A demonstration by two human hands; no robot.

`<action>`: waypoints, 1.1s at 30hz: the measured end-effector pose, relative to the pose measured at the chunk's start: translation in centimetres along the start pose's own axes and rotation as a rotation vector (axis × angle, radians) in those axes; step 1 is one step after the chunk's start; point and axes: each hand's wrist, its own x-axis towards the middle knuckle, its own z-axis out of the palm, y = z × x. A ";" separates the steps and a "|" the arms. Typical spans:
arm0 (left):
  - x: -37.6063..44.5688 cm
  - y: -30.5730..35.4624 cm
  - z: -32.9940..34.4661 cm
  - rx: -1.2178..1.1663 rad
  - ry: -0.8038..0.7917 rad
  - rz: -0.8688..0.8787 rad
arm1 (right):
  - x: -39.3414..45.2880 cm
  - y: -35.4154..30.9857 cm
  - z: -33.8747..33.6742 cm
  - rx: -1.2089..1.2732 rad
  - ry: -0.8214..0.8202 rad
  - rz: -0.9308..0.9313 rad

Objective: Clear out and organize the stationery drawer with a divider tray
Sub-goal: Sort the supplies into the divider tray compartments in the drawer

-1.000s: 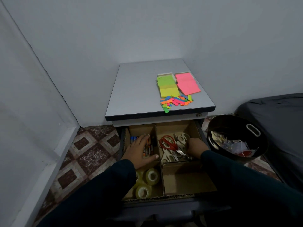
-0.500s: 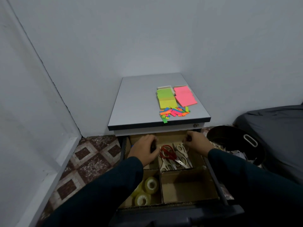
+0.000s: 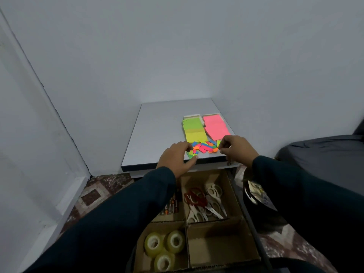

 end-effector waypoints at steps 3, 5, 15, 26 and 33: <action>2.8 -0.1 -0.2 0.140 -0.019 -0.010 | 1.9 0.1 -0.5 -0.047 0.019 -0.011; 4.9 -0.3 -0.3 0.236 -0.011 -0.029 | 3.3 0.1 -0.9 -0.133 0.022 -0.035; 13.0 -1.4 0.7 0.418 -0.179 -0.092 | 10.1 1.9 -2.1 -0.552 -0.086 -0.119; 15.5 -2.8 2.3 0.480 -0.390 -0.142 | 13.5 3.7 -0.5 -0.592 -0.145 -0.019; 16.2 -3.3 2.4 0.452 -0.445 -0.181 | 14.5 3.8 -0.3 -0.654 -0.246 -0.031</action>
